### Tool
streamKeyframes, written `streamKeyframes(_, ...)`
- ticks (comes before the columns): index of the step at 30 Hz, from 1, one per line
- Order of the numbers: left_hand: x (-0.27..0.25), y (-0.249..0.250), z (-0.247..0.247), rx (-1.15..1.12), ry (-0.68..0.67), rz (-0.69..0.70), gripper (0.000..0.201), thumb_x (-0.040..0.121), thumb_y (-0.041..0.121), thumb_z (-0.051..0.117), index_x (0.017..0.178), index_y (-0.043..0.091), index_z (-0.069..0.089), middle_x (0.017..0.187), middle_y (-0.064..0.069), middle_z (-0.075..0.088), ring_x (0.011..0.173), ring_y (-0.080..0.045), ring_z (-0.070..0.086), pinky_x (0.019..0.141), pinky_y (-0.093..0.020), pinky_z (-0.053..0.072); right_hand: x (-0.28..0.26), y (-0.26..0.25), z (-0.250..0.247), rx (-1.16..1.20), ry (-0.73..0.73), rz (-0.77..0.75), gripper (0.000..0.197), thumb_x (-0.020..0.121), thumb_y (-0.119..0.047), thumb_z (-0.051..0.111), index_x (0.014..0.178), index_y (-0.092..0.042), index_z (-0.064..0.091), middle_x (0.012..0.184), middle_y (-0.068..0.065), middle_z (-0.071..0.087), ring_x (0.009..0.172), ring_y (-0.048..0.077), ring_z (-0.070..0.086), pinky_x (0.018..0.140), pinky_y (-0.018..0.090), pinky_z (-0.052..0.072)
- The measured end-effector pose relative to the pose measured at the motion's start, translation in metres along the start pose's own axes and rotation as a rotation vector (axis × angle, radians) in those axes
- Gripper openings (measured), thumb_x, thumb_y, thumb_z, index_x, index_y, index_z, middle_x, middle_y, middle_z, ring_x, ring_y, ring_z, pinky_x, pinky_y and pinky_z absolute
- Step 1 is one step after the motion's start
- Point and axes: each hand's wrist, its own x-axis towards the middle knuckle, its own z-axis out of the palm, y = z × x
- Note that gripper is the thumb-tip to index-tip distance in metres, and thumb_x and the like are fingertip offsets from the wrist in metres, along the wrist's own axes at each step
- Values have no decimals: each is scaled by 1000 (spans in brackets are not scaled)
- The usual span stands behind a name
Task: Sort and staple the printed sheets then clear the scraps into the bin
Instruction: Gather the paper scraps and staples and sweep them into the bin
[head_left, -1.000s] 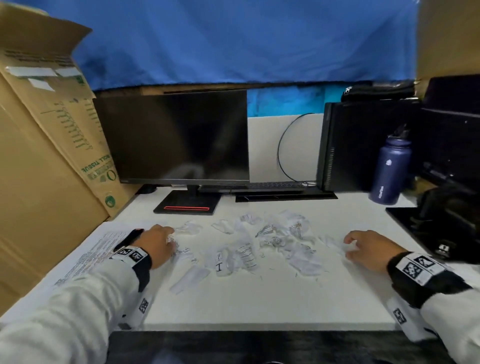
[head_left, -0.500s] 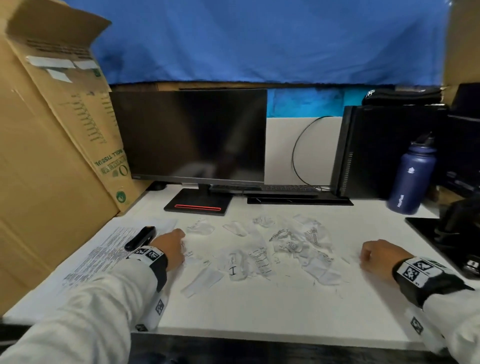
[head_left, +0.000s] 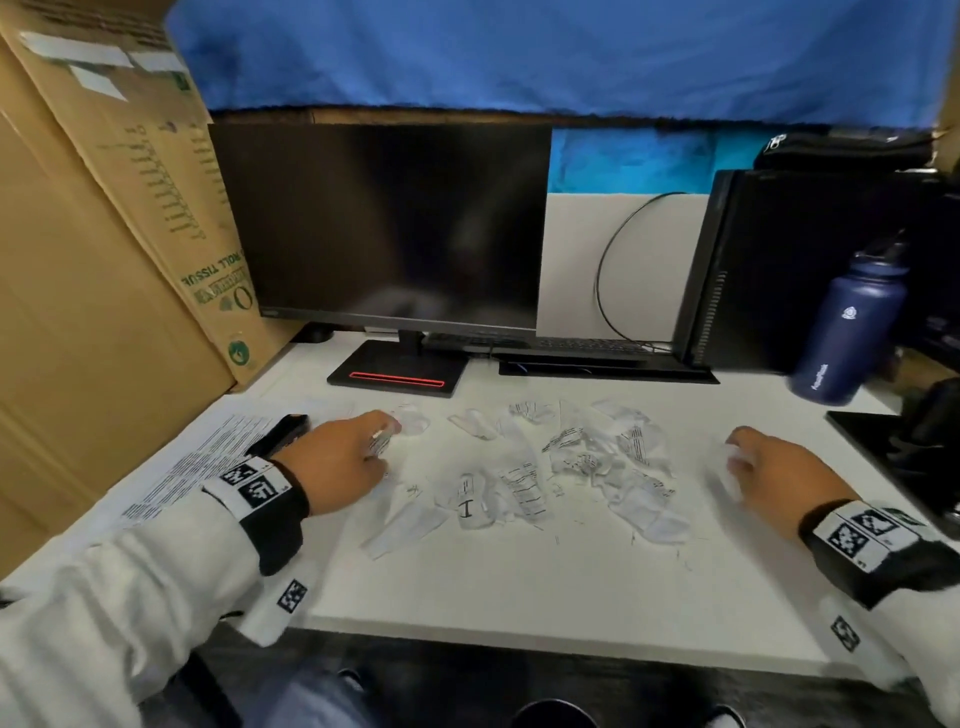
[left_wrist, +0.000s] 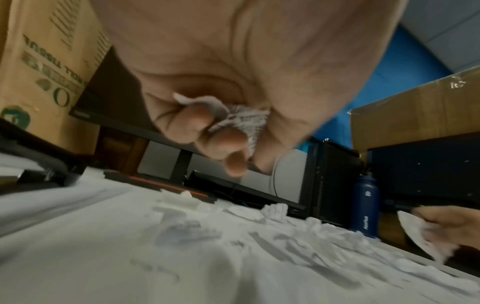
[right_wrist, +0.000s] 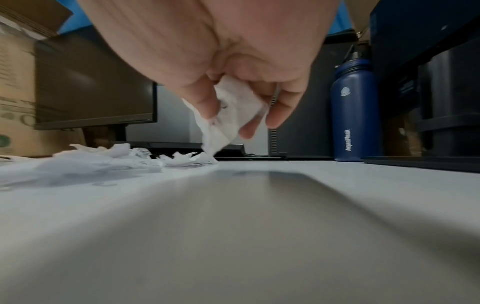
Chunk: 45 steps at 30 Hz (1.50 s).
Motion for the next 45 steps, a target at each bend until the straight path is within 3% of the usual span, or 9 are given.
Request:
streamKeyframes(4, -6, 5, 21, 229, -237, -32, 53, 72, 74, 58, 94, 27, 66, 95, 9, 65, 88, -10, 61, 78, -32, 50, -15, -15, -4, 181, -71, -135, 17, 98, -15, 44, 101, -30, 51, 90, -1, 63, 81, 22, 60, 80, 34, 50)
streamKeyframes(8, -4, 14, 35, 288, -247, -66, 54, 72, 64, 65, 106, 22, 64, 108, 5, 66, 99, -16, 62, 89, -35, 52, -18, -25, -1, 234, -232, -229, 10, 92, -36, 59, 98, -43, 59, 96, -14, 67, 91, 11, 64, 85, 31, 51)
streamKeyframes(12, 2, 21, 37, 217, -298, -53, 32, 80, 43, 67, 87, 12, 62, 91, 0, 64, 91, -23, 64, 73, -29, 47, -15, -28, 10, 44, -437, -271, 59, 66, -78, 65, 122, -66, 48, 125, -31, 49, 110, 2, 56, 99, 25, 44)
streamKeyframes(18, 24, 7, 8, -23, -102, -179, 11, 84, 17, 64, 92, 19, 56, 84, 3, 69, 76, -14, 62, 59, -24, 43, -15, -31, 10, 29, -359, -210, 23, 77, -52, 72, 97, -53, 62, 114, -12, 62, 100, 7, 59, 93, 25, 49)
streamKeyframes(22, 45, -21, -3, -286, -68, -310, 21, 92, 4, 47, 102, 17, 59, 91, -8, 78, 87, -26, 75, 79, -38, 58, -17, -31, 10, 28, -313, -205, 11, 83, -45, 66, 93, -48, 64, 109, -9, 65, 97, 9, 62, 89, 25, 51)
streamKeyframes(27, 51, -21, 7, 253, -143, -248, 56, 81, 61, 62, 123, 25, 57, 123, 1, 63, 112, -22, 59, 95, -33, 47, -14, -29, 6, 107, -120, -221, 3, 89, -42, 63, 86, -43, 64, 94, -11, 67, 86, 10, 64, 84, 31, 54)
streamKeyframes(29, 54, -18, 15, 360, -183, -199, 57, 73, 67, 64, 113, 28, 58, 116, 4, 62, 107, -20, 59, 91, -31, 46, -12, -25, 5, 187, -74, -227, 6, 89, -39, 65, 84, -40, 64, 91, -13, 67, 85, 9, 64, 83, 32, 54)
streamKeyframes(35, 58, -13, 28, 418, -239, -134, 20, 86, 40, 53, 82, 21, 57, 97, 0, 66, 94, -18, 60, 85, -29, 33, -10, -23, 3, 193, 92, -200, 13, 95, -30, 61, 94, -43, 60, 91, -7, 53, 80, 16, 58, 79, 34, 51)
streamKeyframes(45, 99, -13, -13, 178, 53, -236, 35, 97, 20, 56, 130, 10, 52, 127, -11, 61, 116, -27, 58, 99, -34, 45, -7, -23, 0, 96, 137, -62, 8, 98, -27, 51, 105, -25, 50, 93, 2, 61, 78, 25, 58, 73, 35, 50)
